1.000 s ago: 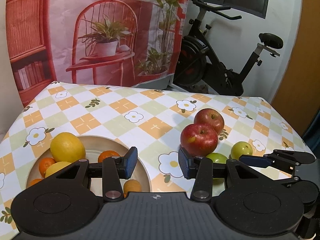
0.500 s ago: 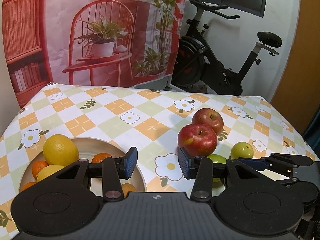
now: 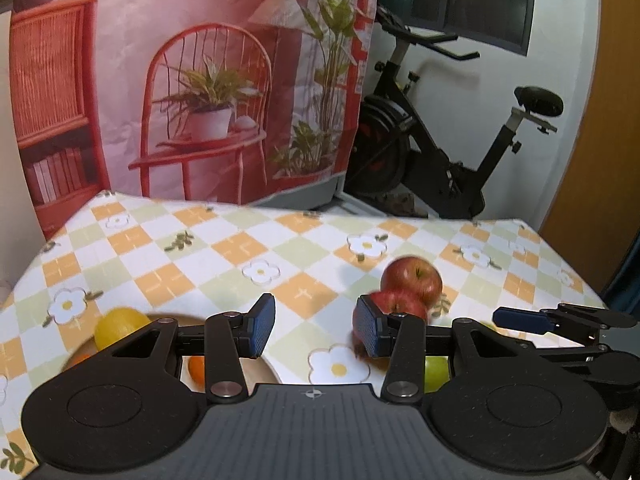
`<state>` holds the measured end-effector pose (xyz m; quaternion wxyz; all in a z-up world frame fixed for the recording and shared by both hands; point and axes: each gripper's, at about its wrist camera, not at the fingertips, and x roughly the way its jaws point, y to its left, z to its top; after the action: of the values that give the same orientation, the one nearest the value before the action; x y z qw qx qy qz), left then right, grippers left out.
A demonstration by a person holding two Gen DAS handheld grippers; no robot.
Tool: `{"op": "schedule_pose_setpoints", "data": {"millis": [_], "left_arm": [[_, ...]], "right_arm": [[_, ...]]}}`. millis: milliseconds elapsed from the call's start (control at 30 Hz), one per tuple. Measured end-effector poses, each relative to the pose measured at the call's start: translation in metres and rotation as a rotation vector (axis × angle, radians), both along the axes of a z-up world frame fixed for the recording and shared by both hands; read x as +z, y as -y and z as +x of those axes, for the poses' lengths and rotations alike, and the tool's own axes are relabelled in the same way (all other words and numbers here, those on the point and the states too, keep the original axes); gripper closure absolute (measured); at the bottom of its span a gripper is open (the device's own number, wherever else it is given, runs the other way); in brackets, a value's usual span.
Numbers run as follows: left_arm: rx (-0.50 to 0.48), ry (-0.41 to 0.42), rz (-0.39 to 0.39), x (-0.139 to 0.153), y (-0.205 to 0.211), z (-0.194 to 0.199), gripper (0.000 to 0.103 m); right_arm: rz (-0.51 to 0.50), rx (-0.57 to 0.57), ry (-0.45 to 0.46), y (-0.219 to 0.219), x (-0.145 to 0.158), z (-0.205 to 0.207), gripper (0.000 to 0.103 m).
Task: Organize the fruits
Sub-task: 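Move both tools back to the red and green apples, then grasp a green apple with the right tool while the left tool grasps another green apple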
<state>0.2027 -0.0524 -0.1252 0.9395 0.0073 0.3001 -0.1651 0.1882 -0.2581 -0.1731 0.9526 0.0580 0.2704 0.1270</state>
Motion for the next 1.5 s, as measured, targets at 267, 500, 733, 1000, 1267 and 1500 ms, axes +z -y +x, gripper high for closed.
{"op": "schedule_pose_setpoints", "data": {"millis": [267,500,733,1000,1267,1500], "left_arm": [[0.038,0.043,-0.036,0.015,-0.002,0.001,0.056],[-0.012,-0.019,-0.039,-0.005,0.019,-0.001,0.055],[-0.036,-0.040,-0.011,-0.019,0.028,0.002,0.055],[-0.032,-0.051,-0.004,-0.021,0.028,0.003,0.055],[-0.036,-0.066,0.000,-0.025,0.031,0.005,0.055],[-0.044,-0.084,-0.012,-0.031,0.035,0.004,0.054]], "right_arm": [[-0.019,-0.063,0.020,0.029,0.020,0.012,0.050],[-0.046,-0.045,-0.001,0.041,0.007,0.007,0.050],[-0.013,0.014,-0.020,0.034,-0.013,0.004,0.050],[-0.008,0.016,-0.075,0.033,-0.029,0.017,0.049],[0.017,0.004,-0.077,0.035,-0.038,0.014,0.052],[-0.002,-0.024,-0.016,0.033,-0.034,0.002,0.052]]}}
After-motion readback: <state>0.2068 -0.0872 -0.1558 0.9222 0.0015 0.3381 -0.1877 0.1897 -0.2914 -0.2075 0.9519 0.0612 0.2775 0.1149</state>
